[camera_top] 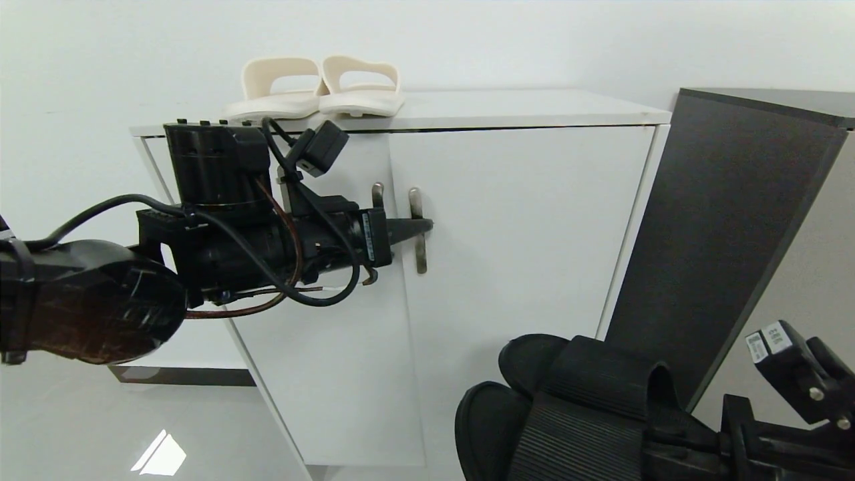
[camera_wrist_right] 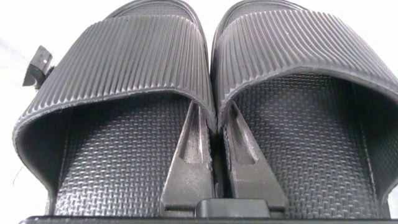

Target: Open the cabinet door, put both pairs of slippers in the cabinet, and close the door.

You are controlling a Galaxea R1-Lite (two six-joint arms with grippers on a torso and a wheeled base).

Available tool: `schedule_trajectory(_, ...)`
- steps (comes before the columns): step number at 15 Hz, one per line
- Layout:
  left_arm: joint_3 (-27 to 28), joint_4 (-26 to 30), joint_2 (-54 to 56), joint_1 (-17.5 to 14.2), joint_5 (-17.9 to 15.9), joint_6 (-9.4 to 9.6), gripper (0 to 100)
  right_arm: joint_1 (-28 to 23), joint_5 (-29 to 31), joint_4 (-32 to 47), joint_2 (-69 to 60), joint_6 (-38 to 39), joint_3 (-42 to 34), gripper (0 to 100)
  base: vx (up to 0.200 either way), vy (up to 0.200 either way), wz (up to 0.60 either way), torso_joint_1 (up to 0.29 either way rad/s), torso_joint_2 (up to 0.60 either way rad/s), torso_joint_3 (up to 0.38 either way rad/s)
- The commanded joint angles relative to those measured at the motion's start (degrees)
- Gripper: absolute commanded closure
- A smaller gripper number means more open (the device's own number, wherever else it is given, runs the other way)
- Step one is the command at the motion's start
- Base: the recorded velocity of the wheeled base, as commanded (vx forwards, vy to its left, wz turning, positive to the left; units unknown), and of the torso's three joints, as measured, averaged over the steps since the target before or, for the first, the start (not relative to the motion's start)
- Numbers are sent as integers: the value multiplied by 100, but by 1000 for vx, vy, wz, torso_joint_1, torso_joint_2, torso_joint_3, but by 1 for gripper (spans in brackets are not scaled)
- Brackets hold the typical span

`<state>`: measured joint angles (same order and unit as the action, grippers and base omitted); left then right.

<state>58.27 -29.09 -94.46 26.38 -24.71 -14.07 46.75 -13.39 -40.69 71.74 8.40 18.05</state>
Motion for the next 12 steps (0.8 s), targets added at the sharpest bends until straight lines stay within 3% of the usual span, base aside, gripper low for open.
schedule_trajectory(1, -510, 87, 737, 254, -78, -17, 100, 27, -6, 0, -64, 4, -39, 100, 0, 0, 0, 0, 0, 0)
schedule_trajectory(4, -835, 659, 1589, 385, -78, -8, 100, 62, -402, 0, -284, -66, -188, 100, 0, 0, 0, 0, 0, 0)
schedule_trajectory(8, -1556, 711, 2776, 421, -51, -17, 100, 62, -560, 0, -407, -269, -267, 100, 0, 0, 0, 0, 0, 0)
schedule_trajectory(12, -1336, 703, 2661, 227, -51, -26, 100, 80, -569, 9, -468, -357, -311, 100, 0, 0, 0, 0, 0, 0)
